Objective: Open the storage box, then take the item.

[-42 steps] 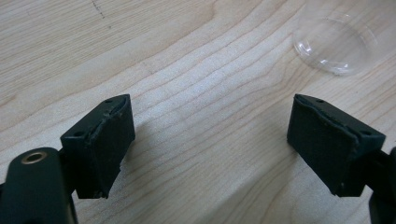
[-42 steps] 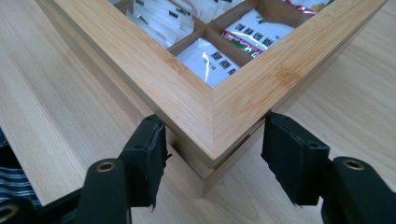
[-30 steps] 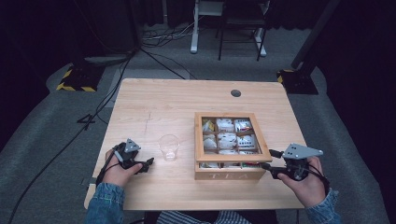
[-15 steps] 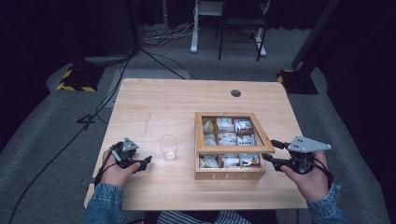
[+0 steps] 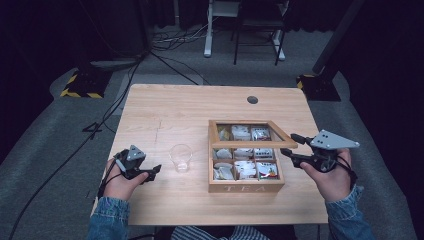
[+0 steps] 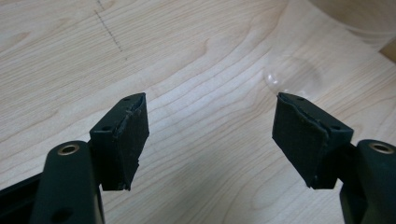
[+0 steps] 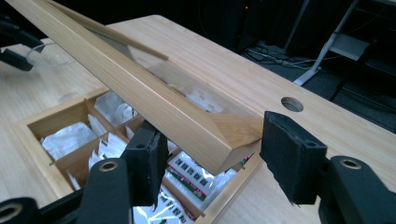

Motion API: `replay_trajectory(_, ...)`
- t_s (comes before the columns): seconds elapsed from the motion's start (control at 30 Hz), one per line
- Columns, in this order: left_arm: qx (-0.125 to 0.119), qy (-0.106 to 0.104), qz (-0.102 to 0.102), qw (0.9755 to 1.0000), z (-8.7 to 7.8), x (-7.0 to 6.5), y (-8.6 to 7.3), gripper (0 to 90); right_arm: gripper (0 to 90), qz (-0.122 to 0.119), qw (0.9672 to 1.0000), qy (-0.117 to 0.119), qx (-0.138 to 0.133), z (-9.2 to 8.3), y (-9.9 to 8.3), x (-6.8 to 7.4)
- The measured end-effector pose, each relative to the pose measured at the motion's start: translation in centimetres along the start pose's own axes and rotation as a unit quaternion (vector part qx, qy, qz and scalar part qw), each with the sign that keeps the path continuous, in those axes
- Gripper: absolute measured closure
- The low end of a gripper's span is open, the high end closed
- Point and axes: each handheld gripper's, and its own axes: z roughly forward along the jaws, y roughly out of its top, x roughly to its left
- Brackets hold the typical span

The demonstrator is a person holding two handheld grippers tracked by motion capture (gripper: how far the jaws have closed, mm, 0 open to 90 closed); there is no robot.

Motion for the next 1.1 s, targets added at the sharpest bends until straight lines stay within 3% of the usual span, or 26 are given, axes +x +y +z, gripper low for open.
replay_trajectory(0.1,-0.007,-0.005,-0.002,1.0000,-0.3,-0.3,0.3,27.3,42.2,-0.002,1.0000,-0.003,0.000,0.2,0.2,-0.1)
replay_trajectory(0.17,-0.014,-0.020,0.005,0.9997,-0.6,-0.7,0.7,26.8,42.8,0.001,1.0000,-0.004,-0.005,0.4,0.4,-0.3)
replay_trajectory(0.27,-0.017,-0.022,0.006,0.9996,-0.9,-0.9,1.1,26.9,43.7,0.004,0.9999,-0.006,-0.009,0.3,0.6,-0.5)
replay_trajectory(0.37,-0.019,-0.021,-0.009,0.9996,-1.3,-1.4,1.6,27.5,44.4,0.005,0.9998,-0.010,-0.015,0.4,0.9,-0.7)
replay_trajectory(0.5,-0.010,-0.024,0.021,0.9995,-1.8,-2.0,2.3,28.7,45.9,0.004,0.9996,-0.018,-0.021,0.5,1.2,-0.8)
replay_trajectory(0.6,-0.010,-0.028,0.029,0.9991,-2.0,-2.5,2.8,29.2,50.9,-0.004,0.9995,-0.030,-0.010,0.6,1.3,-0.8)
replay_trajectory(0.83,-0.038,-0.038,0.044,0.9976,-2.6,-4.2,4.4,30.6,52.6,-0.006,0.9991,-0.039,-0.015,0.7,1.4,-0.9)
replay_trajectory(1.0,-0.060,-0.065,0.047,0.9950,-2.7,-6.4,5.6,31.1,53.2,-0.002,0.9990,-0.040,-0.019,0.8,1.5,-1.0)
replay_trajectory(1.1,-0.067,-0.073,0.062,0.9931,-2.8,-7.6,6.2,31.4,53.2,-0.002,0.9990,-0.039,-0.021,0.9,1.6,-1.1)
